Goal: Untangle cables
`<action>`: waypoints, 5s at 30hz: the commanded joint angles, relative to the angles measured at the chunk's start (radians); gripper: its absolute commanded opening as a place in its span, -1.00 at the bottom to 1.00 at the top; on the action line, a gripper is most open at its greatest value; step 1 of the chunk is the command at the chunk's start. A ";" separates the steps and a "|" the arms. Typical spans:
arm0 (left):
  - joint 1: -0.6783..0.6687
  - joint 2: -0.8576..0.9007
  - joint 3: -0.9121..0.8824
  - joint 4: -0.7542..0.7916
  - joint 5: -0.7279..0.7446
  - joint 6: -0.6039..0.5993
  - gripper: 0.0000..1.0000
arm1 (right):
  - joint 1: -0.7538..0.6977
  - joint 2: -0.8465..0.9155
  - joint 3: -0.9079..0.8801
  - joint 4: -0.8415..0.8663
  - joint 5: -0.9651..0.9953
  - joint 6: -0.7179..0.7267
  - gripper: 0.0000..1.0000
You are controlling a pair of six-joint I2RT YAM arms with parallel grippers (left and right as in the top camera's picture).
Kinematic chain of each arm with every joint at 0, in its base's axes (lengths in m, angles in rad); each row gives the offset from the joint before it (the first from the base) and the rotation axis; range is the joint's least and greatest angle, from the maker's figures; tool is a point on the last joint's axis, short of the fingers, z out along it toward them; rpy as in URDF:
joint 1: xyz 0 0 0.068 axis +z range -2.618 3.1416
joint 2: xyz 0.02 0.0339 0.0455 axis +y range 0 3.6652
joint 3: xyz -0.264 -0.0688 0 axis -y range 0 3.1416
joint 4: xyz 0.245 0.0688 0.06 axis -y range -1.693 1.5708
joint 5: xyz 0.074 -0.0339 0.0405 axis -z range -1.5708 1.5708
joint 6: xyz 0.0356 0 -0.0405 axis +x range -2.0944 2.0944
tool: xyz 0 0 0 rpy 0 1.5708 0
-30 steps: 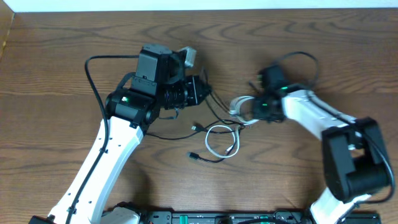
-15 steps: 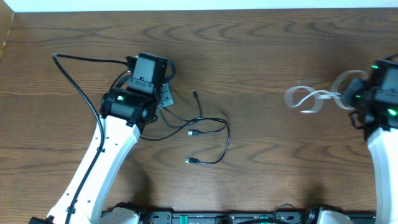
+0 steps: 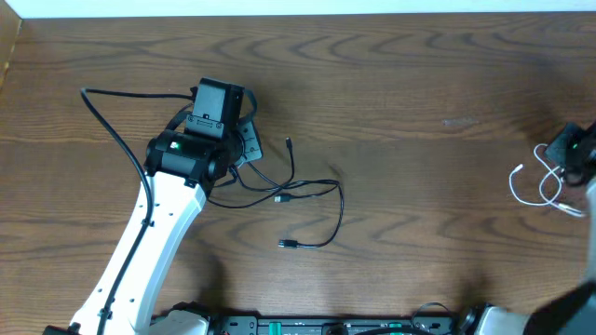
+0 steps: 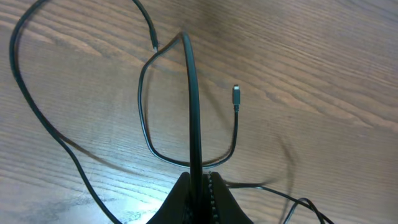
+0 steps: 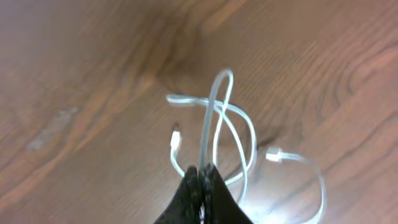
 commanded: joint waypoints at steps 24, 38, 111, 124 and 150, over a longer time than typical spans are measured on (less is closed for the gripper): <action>0.000 -0.005 0.009 -0.008 0.016 0.010 -0.85 | -0.054 0.220 0.277 -0.368 -0.343 -0.195 -0.17; 0.000 -0.005 0.009 -0.013 0.017 0.010 -0.85 | -0.053 0.220 -0.073 -0.082 -0.233 -0.086 -0.98; 0.000 -0.005 0.009 -0.049 0.017 0.010 -0.85 | -0.270 0.285 0.101 0.195 -0.459 0.001 -0.50; 0.000 -0.005 0.009 0.202 0.509 0.018 -0.85 | 0.255 0.285 0.101 -0.198 -0.666 -0.367 0.53; 0.000 -0.003 0.009 -0.112 0.247 0.163 -0.36 | 0.769 0.285 0.100 -0.183 -0.591 -0.385 0.82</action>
